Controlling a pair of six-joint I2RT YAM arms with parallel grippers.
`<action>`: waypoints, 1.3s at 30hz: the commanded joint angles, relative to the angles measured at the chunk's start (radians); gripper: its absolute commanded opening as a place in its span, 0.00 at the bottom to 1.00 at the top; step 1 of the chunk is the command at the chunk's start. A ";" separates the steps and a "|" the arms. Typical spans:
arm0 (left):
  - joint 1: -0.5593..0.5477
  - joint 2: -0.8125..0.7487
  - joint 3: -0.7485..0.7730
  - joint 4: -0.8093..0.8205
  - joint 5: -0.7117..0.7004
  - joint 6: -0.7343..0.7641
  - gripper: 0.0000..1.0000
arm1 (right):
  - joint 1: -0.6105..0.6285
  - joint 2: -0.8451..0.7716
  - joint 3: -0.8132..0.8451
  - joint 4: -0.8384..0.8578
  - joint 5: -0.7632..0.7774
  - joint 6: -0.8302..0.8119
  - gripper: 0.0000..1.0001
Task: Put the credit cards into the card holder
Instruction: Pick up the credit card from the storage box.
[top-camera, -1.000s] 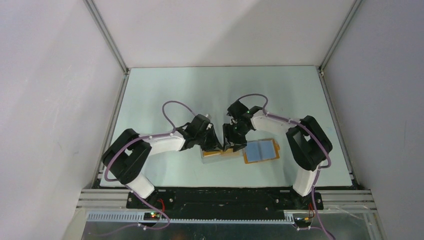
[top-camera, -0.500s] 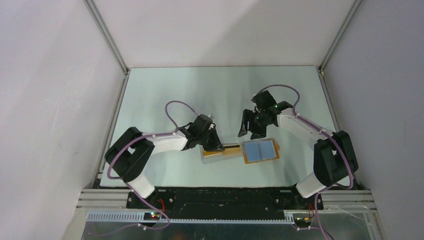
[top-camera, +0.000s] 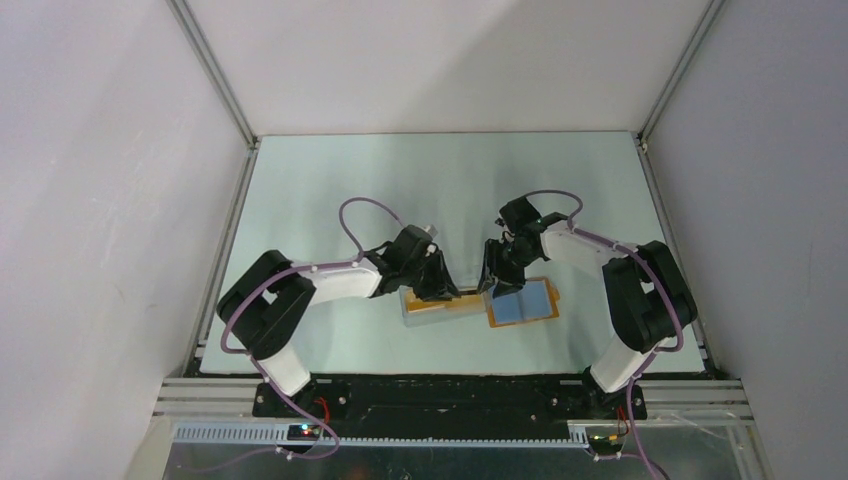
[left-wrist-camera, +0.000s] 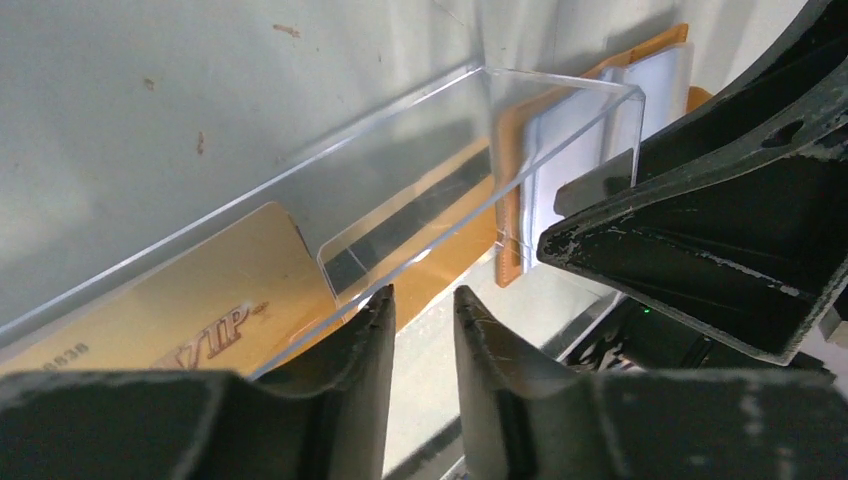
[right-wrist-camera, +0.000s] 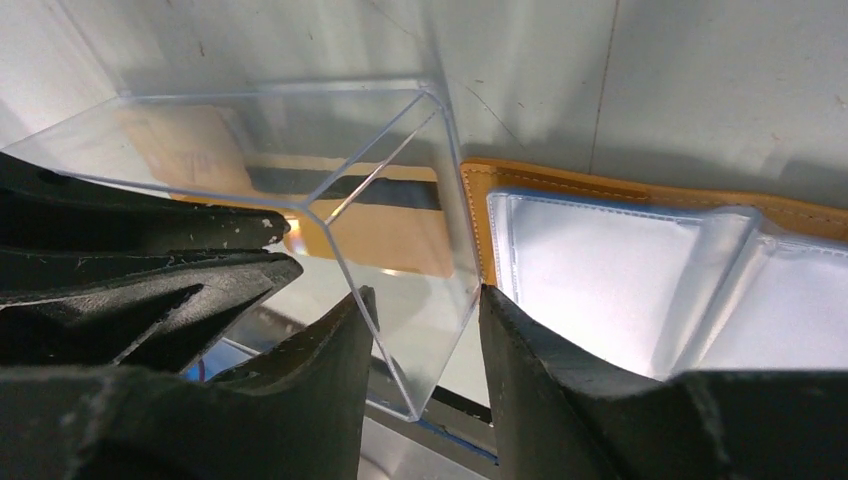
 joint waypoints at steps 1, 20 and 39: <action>-0.008 -0.013 0.029 -0.041 -0.060 0.030 0.38 | 0.008 0.006 -0.003 0.026 -0.029 -0.006 0.44; -0.064 0.028 0.171 -0.368 -0.369 0.072 0.53 | 0.013 0.010 -0.003 0.021 -0.019 -0.002 0.15; -0.086 0.043 0.213 -0.443 -0.306 0.090 0.57 | 0.031 0.022 0.008 0.019 -0.024 -0.005 0.03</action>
